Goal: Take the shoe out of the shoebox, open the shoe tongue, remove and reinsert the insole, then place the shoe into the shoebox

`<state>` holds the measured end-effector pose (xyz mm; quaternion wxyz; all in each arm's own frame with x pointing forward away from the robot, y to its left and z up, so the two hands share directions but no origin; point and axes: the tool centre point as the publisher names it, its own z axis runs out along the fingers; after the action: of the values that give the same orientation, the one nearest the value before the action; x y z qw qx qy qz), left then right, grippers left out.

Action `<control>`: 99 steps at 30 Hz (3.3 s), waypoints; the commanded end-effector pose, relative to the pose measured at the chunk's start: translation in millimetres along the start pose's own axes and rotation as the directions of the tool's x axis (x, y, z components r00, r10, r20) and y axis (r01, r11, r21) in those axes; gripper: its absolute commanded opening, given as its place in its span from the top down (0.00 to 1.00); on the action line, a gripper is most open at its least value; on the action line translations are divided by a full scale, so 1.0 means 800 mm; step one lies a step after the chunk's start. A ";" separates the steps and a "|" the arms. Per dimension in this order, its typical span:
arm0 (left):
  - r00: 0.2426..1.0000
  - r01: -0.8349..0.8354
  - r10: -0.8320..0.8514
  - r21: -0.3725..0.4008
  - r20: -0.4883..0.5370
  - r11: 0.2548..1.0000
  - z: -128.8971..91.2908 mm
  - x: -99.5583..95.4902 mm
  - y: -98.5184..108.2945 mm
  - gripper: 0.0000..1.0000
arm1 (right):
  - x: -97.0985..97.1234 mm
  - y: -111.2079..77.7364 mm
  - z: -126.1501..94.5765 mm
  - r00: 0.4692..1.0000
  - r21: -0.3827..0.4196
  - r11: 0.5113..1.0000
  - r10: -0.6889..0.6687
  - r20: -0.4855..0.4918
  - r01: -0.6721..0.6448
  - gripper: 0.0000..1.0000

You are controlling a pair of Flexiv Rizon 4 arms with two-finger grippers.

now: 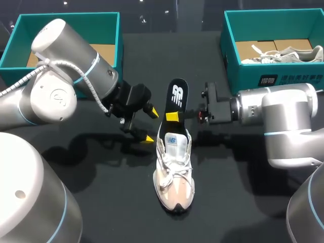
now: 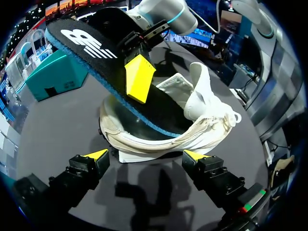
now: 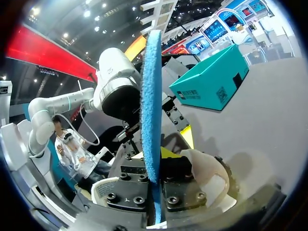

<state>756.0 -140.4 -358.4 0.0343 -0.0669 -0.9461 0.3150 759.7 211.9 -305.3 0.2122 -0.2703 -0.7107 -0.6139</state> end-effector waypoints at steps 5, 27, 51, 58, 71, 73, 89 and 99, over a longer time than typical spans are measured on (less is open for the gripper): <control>1.000 0.000 0.000 -0.003 0.001 1.000 0.001 0.000 0.000 0.00 | -0.005 -0.037 0.012 0.997 0.044 0.996 0.073 -0.016 -0.072 1.00; 1.000 0.000 0.000 -0.003 0.001 1.000 0.001 0.000 0.000 0.00 | 0.014 -0.008 0.000 0.998 0.084 0.996 -0.016 0.063 0.010 0.72; 1.000 0.000 0.000 -0.003 0.001 1.000 0.001 0.000 0.000 0.00 | 0.002 -0.055 0.005 0.988 0.092 0.986 0.133 0.085 -0.140 1.00; 1.000 0.000 0.000 -0.003 0.001 1.000 0.001 0.000 0.000 0.00 | 0.016 -0.051 0.002 0.986 0.094 0.987 0.116 0.122 -0.128 0.79; 1.000 0.000 0.000 -0.003 0.001 1.000 0.001 0.000 0.000 0.00 | 0.007 -0.013 -0.021 0.984 0.101 0.992 0.055 0.167 -0.072 0.88; 1.000 0.000 0.000 -0.003 0.001 1.000 0.001 0.000 0.000 0.00 | 0.002 -0.011 -0.019 0.985 0.099 0.993 0.055 0.161 -0.072 0.98; 1.000 0.000 0.000 -0.003 0.001 1.000 0.001 0.000 0.000 0.00 | 0.009 -0.065 -0.004 0.965 0.125 0.968 0.193 0.180 -0.217 1.00; 1.000 0.000 0.000 -0.003 0.001 1.000 0.001 0.000 0.000 0.00 | 0.009 -0.035 -0.007 0.970 0.127 0.980 0.122 0.212 -0.151 0.70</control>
<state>756.0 -140.4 -358.4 0.0343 -0.0669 -0.9461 0.3150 733.8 205.0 -324.5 0.1985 -0.3635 -0.7479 -0.5187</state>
